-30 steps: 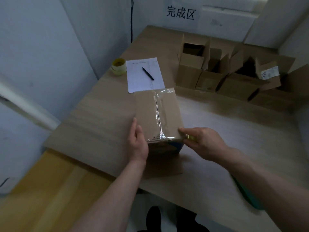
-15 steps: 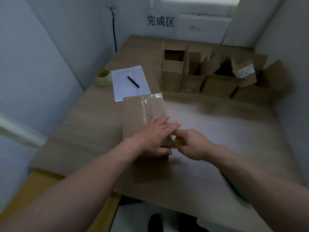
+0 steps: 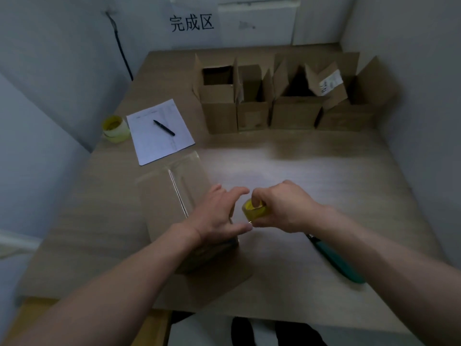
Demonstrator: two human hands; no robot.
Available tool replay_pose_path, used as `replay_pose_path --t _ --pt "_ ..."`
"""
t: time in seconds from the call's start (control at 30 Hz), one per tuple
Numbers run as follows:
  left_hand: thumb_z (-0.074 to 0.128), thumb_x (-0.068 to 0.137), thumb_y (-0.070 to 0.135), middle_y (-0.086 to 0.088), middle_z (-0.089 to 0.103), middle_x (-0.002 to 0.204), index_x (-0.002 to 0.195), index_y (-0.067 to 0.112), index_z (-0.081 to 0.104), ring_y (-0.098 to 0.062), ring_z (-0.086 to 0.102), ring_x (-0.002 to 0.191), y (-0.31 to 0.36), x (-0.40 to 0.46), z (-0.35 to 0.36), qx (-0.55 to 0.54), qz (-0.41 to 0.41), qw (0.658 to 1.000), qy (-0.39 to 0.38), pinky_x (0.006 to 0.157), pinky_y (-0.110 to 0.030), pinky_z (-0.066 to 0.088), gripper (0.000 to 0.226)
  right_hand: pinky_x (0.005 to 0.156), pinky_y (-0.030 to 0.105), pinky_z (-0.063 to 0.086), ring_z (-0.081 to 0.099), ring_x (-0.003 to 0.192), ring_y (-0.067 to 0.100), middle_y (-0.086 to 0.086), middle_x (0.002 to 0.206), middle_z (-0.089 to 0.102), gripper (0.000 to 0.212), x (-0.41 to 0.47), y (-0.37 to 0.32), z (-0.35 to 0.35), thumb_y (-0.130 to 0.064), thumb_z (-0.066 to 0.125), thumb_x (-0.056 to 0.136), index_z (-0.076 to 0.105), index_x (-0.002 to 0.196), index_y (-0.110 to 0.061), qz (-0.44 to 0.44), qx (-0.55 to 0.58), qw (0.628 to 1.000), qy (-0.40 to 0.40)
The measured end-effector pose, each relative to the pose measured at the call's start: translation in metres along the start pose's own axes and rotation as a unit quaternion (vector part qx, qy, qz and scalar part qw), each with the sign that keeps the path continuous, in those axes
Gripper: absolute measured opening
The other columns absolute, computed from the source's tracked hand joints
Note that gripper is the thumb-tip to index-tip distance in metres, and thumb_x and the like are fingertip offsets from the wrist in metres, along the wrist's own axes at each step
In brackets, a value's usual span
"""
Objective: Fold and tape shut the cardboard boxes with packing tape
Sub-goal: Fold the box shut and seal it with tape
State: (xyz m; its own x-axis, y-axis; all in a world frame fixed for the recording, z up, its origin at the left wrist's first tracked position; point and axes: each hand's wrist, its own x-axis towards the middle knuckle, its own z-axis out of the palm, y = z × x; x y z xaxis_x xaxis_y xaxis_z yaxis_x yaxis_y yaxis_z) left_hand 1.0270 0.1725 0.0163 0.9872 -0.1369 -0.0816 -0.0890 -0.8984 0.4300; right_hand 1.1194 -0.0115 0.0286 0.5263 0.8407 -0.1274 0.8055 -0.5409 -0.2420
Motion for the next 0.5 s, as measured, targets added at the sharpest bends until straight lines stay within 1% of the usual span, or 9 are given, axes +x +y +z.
replay_pose_path --t 0.07,0.17,0.23,0.3,0.33,0.4,0.43,0.47,0.5 --pt "0.065 0.081 0.05 0.014 0.05 0.07 0.131 0.034 0.047 -0.011 0.05 0.078 0.005 0.011 -0.001 -0.008 -0.024 0.999 -0.023 0.103 -0.03 0.026 0.056 0.076 0.032 0.037 0.052 0.069 0.012 -0.015 0.076 0.055 0.036 0.003 0.0 -0.003 -0.057 0.068 0.082 0.038 0.089 -0.039 -0.015 0.001 1.0 0.013" --pt "0.061 0.086 0.041 0.012 0.052 0.064 0.095 0.037 0.058 -0.015 0.055 0.076 0.01 0.024 -0.005 0.026 -0.038 0.996 -0.073 0.094 -0.035 0.032 0.01 0.08 0.032 0.039 0.052 0.073 0.012 -0.014 0.077 0.053 0.036 0.006 -0.001 -0.003 -0.052 0.071 0.081 0.038 0.084 -0.037 -0.042 -0.007 0.998 0.037" --pt "0.062 0.085 0.04 0.01 0.06 0.069 0.086 0.037 0.063 -0.015 0.058 0.079 0.012 0.028 -0.006 0.033 -0.051 0.994 -0.086 0.094 -0.038 0.033 0.004 0.079 0.033 0.042 0.055 0.08 0.014 -0.011 0.083 0.058 0.033 0.004 0.0 0.0 -0.052 0.072 0.079 0.047 0.087 -0.033 -0.055 -0.002 0.996 0.065" --pt "0.065 0.084 0.039 0.013 0.064 0.073 0.091 0.039 0.069 -0.012 0.06 0.085 0.013 0.029 -0.006 0.016 -0.068 0.995 -0.073 0.097 -0.038 0.033 0.008 0.077 0.034 0.043 0.055 0.088 0.018 -0.006 0.092 0.061 0.035 -0.005 0.006 0.005 -0.052 0.074 0.076 0.054 0.091 -0.026 -0.05 0.037 0.992 0.114" --pt "0.067 0.084 0.038 0.015 0.066 0.075 0.093 0.04 0.07 -0.01 0.061 0.087 0.012 0.028 -0.005 -0.002 -0.078 0.995 -0.064 0.099 -0.038 0.032 0.01 0.079 0.035 0.044 0.055 0.092 0.02 -0.003 0.097 0.062 0.037 -0.013 0.011 0.011 -0.05 0.075 0.076 0.057 0.094 -0.022 -0.031 0.074 0.984 0.162" --pt "0.07 0.082 0.034 0.014 0.07 0.08 0.096 0.04 0.073 -0.009 0.063 0.091 0.011 0.027 -0.005 -0.045 -0.094 0.993 -0.048 0.104 -0.038 0.031 0.015 0.086 0.033 0.043 0.055 0.098 0.022 0.003 0.103 0.062 0.039 -0.039 0.025 0.029 -0.041 0.075 0.075 0.061 0.1 -0.015 0.068 0.148 0.945 0.283" --pt "0.071 0.081 0.032 0.015 0.071 0.08 0.096 0.039 0.074 -0.008 0.063 0.091 0.01 0.026 -0.004 -0.06 -0.097 0.993 -0.042 0.105 -0.039 0.031 0.016 0.088 0.032 0.041 0.056 0.101 0.024 0.005 0.106 0.061 0.04 -0.055 0.034 0.041 -0.038 0.074 0.075 0.061 0.103 -0.013 0.149 0.159 0.925 0.31" --pt "0.072 0.081 0.032 0.016 0.071 0.079 0.096 0.04 0.074 -0.007 0.063 0.091 0.01 0.026 -0.004 -0.068 -0.099 0.992 -0.037 0.106 -0.039 0.031 0.017 0.09 0.033 0.041 0.055 0.105 0.027 0.007 0.109 0.06 0.043 -0.072 0.042 0.055 -0.037 0.073 0.076 0.06 0.109 -0.013 0.242 0.151 0.913 0.292" --pt "0.072 0.081 0.032 0.017 0.07 0.077 0.095 0.04 0.074 -0.006 0.063 0.091 0.01 0.026 -0.003 -0.072 -0.099 0.992 -0.032 0.106 -0.039 0.031 0.017 0.091 0.036 0.042 0.054 0.11 0.031 0.008 0.114 0.058 0.05 -0.089 0.049 0.069 -0.04 0.072 0.077 0.057 0.117 -0.014 0.33 0.129 0.907 0.226"
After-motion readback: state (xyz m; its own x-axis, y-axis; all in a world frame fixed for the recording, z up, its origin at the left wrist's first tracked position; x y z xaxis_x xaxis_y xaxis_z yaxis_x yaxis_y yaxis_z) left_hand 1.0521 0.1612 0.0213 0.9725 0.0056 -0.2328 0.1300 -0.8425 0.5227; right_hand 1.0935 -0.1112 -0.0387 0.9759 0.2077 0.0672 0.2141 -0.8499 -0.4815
